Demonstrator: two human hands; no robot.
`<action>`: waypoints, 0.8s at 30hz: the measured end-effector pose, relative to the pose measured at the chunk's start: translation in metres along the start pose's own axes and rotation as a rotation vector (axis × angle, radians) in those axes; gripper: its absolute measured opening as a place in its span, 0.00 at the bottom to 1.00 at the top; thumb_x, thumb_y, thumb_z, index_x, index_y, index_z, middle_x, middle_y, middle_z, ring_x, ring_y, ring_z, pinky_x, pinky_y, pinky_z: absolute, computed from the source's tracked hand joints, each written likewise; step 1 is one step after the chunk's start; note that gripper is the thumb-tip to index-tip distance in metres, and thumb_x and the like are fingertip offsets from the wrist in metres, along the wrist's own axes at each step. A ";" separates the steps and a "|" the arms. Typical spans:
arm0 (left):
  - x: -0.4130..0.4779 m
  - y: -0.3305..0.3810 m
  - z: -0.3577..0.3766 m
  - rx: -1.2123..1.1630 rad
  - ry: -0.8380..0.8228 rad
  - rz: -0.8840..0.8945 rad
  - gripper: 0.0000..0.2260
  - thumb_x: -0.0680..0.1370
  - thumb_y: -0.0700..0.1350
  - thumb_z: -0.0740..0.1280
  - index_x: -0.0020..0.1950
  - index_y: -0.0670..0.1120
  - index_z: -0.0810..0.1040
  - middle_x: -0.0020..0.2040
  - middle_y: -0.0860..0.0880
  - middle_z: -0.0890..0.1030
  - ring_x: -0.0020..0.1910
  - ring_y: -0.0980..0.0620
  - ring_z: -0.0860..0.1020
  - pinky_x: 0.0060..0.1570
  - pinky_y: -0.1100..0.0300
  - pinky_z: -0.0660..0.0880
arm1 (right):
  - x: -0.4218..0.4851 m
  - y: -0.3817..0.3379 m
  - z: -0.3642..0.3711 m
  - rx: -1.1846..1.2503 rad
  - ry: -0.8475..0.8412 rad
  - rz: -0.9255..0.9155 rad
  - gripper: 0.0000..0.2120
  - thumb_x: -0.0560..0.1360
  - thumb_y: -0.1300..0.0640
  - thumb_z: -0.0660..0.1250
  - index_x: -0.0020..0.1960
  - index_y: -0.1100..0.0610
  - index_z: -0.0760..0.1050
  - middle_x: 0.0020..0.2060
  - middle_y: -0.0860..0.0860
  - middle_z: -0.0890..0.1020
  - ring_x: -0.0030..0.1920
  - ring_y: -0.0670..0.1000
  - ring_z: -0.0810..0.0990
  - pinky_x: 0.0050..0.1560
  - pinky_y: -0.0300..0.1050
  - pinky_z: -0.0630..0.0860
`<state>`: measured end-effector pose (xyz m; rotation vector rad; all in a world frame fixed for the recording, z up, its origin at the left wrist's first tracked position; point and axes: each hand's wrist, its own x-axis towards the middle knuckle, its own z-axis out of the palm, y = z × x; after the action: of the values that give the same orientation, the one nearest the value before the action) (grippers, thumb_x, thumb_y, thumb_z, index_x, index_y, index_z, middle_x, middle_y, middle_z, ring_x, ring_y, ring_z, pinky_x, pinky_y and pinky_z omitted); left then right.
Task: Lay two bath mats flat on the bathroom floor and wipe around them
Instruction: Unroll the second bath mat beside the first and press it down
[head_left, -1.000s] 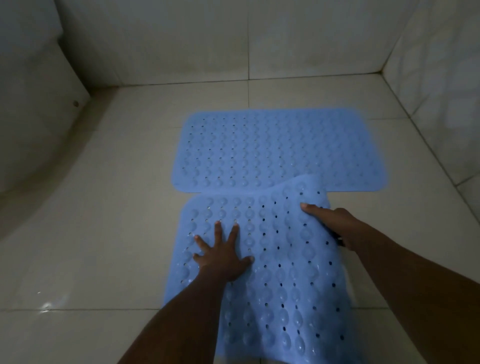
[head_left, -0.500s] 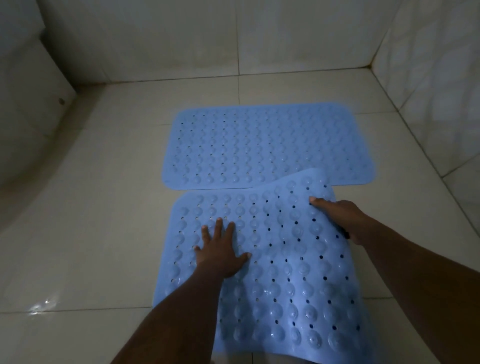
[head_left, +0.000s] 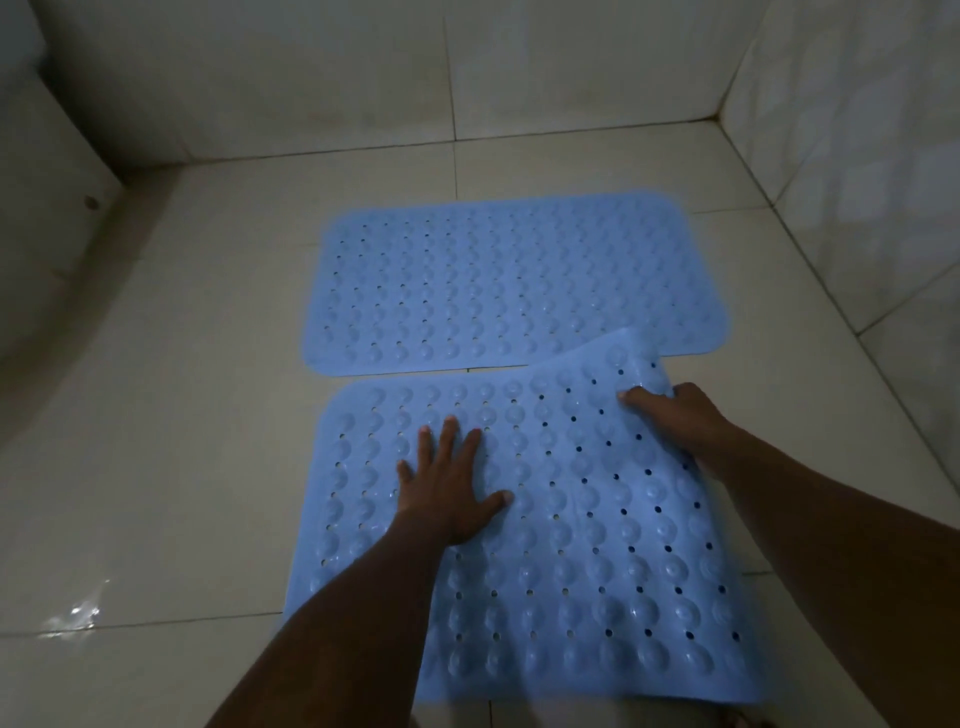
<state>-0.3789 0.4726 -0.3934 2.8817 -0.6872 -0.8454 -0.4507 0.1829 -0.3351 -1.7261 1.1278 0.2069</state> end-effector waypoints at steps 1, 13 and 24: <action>0.002 0.003 0.000 0.000 -0.029 0.017 0.47 0.72 0.77 0.57 0.82 0.59 0.39 0.82 0.51 0.32 0.80 0.38 0.33 0.75 0.29 0.47 | 0.000 0.001 -0.001 -0.003 0.038 -0.008 0.43 0.58 0.35 0.76 0.65 0.58 0.75 0.55 0.55 0.83 0.50 0.57 0.84 0.54 0.57 0.82; 0.008 0.008 0.000 0.014 -0.089 -0.028 0.51 0.69 0.79 0.60 0.81 0.62 0.36 0.80 0.53 0.28 0.79 0.37 0.31 0.73 0.26 0.45 | 0.007 0.010 -0.019 -0.237 0.261 0.047 0.57 0.48 0.29 0.75 0.69 0.57 0.70 0.66 0.60 0.74 0.66 0.63 0.74 0.66 0.61 0.74; 0.012 0.012 -0.010 -0.005 -0.123 -0.059 0.49 0.69 0.79 0.60 0.81 0.63 0.37 0.80 0.53 0.28 0.79 0.36 0.33 0.73 0.25 0.48 | 0.003 0.012 -0.017 -0.220 0.518 -0.047 0.45 0.64 0.38 0.77 0.68 0.55 0.57 0.64 0.62 0.71 0.64 0.66 0.73 0.64 0.63 0.70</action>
<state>-0.3690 0.4561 -0.3886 2.8774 -0.6118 -1.0381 -0.4639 0.1672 -0.3372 -2.0677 1.4749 -0.1641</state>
